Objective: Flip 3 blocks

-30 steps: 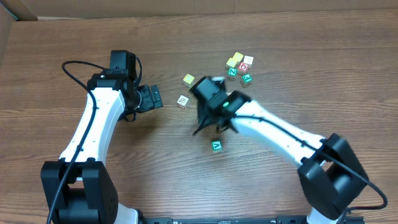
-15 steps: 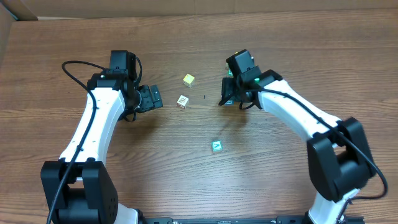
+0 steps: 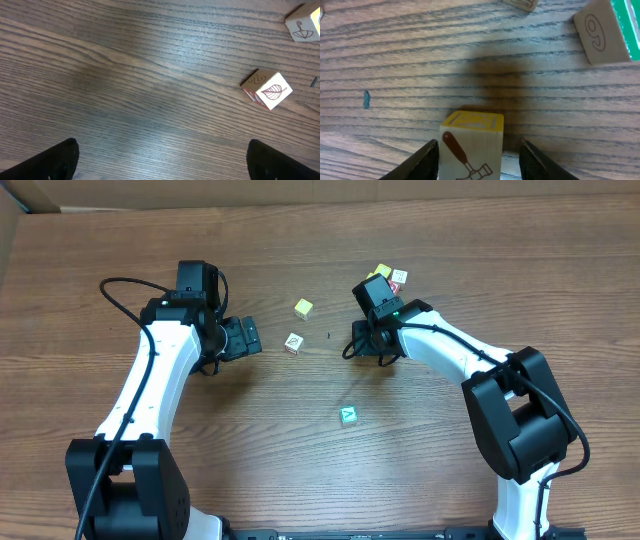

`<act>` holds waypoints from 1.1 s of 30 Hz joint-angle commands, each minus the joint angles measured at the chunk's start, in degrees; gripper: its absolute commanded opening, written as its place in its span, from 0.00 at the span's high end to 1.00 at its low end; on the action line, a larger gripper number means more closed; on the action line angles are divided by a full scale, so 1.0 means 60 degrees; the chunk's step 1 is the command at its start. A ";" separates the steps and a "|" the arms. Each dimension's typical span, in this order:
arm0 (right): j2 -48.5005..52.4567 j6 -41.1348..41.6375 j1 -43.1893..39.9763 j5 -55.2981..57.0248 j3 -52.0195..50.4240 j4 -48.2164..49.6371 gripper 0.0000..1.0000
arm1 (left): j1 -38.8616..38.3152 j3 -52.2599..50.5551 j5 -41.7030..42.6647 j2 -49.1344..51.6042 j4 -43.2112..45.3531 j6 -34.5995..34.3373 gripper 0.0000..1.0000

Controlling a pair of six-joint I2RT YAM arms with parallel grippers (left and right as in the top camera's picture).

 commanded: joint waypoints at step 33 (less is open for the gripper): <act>0.0240 0.0000 0.0215 0.0364 0.0994 -0.0903 0.53 | -0.0004 0.0131 -0.0102 0.0033 0.0007 -0.0131 0.00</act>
